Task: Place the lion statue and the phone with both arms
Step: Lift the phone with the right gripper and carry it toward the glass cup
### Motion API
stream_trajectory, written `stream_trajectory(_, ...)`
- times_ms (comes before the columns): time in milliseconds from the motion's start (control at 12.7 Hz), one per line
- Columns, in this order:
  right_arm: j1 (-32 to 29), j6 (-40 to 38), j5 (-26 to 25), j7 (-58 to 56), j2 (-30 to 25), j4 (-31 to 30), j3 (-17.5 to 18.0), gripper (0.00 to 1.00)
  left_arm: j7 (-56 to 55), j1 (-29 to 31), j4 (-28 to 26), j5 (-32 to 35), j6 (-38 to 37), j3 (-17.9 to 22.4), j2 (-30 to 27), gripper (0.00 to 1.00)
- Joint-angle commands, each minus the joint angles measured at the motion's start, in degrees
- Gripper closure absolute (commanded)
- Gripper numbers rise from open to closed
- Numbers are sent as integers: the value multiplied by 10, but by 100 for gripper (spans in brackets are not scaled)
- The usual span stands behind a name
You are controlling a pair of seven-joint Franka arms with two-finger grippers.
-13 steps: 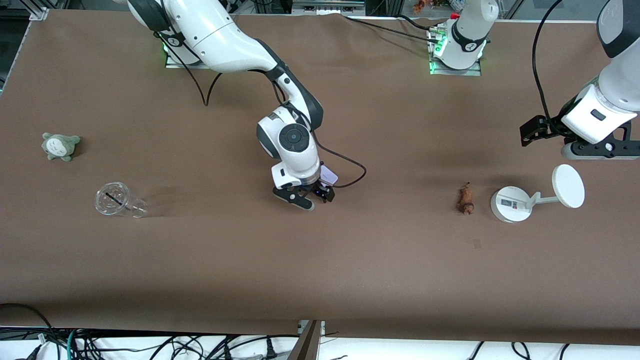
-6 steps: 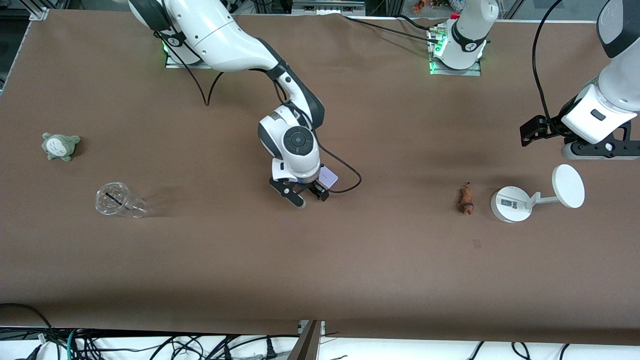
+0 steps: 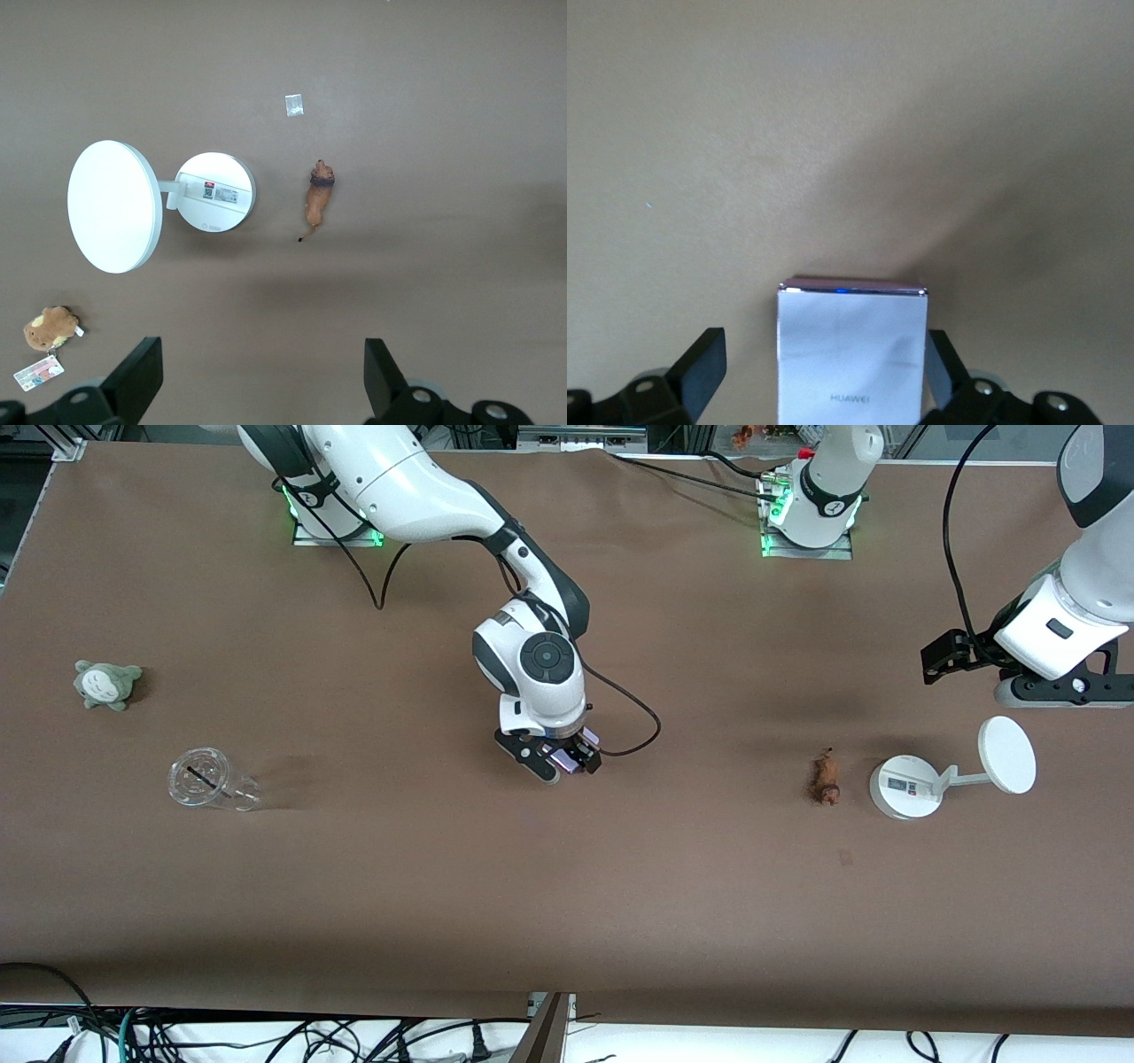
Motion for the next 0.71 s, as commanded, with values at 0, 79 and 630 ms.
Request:
stream_trajectory(0,13,-5,-5,-6,23,14,0,0,-5,0,-5,-11,2,-1,-9,0)
stream_trajectory(79,14,-4,-5,-5,28,14,0,0,-5,0,-5,-11,2,-1,-9,0)
stream_trajectory(630,19,14,-31,-36,38,12,-2,62,-5,-2,-5,-11,2,-1,-9,0)
